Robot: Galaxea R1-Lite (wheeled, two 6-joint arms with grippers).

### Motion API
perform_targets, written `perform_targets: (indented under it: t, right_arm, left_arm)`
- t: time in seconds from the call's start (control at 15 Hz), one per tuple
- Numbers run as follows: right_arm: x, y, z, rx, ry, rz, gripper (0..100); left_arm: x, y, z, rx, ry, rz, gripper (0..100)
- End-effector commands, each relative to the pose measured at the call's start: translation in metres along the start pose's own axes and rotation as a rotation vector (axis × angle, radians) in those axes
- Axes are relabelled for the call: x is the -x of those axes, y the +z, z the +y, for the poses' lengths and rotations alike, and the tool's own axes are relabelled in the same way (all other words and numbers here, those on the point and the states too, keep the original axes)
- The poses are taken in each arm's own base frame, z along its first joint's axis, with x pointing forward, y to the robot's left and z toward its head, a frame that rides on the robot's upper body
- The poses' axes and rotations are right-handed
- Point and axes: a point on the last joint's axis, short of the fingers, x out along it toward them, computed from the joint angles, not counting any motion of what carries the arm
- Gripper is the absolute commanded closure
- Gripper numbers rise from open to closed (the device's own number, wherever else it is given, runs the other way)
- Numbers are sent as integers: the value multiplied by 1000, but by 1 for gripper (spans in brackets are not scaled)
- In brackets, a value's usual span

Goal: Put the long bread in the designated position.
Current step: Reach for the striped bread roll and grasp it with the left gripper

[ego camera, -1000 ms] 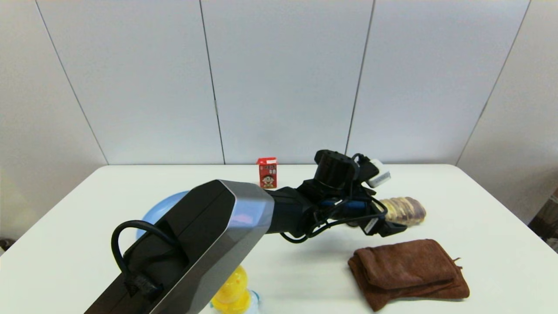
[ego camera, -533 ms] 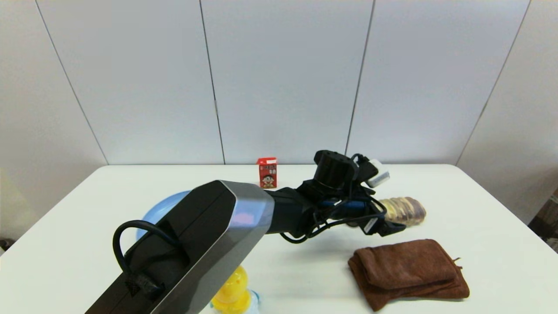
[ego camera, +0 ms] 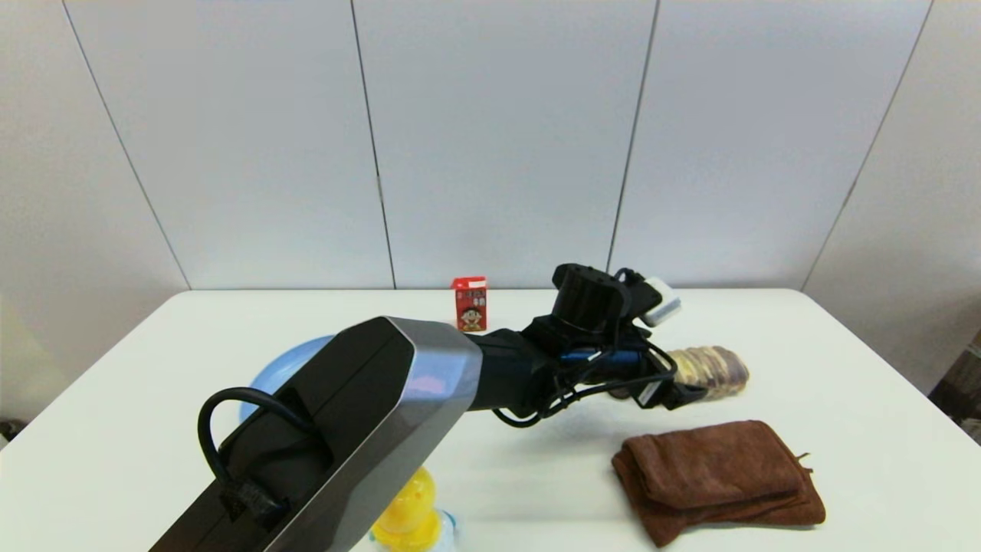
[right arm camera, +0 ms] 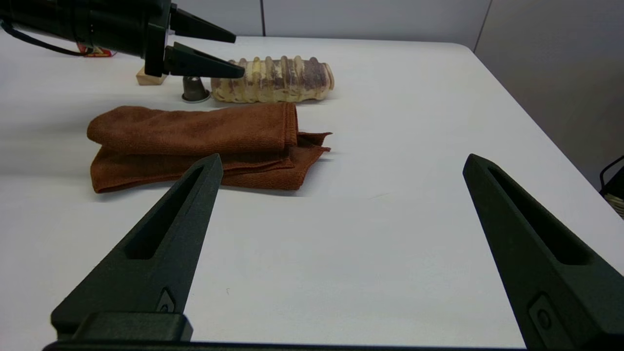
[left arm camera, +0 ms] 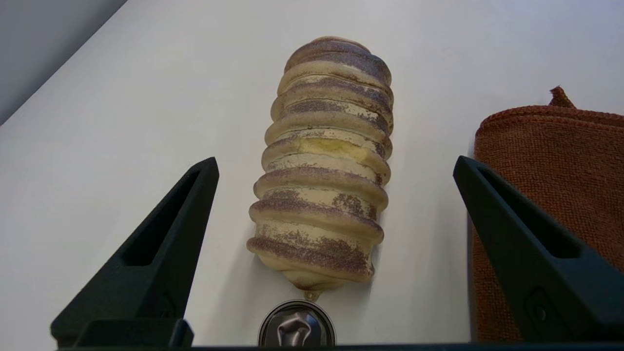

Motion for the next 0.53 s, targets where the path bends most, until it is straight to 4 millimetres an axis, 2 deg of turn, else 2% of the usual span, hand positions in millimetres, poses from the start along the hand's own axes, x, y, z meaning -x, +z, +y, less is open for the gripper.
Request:
perform_targets:
  t: [0.07,0.53]
  right_arm:
    - [0,0,0,1,1,2,0]
    - [0,0,0,1,1,2,0]
  left_arm:
    - [0,0,-1,0,-4,4,0]
    - [0,-9,-2,30,-16,80,0]
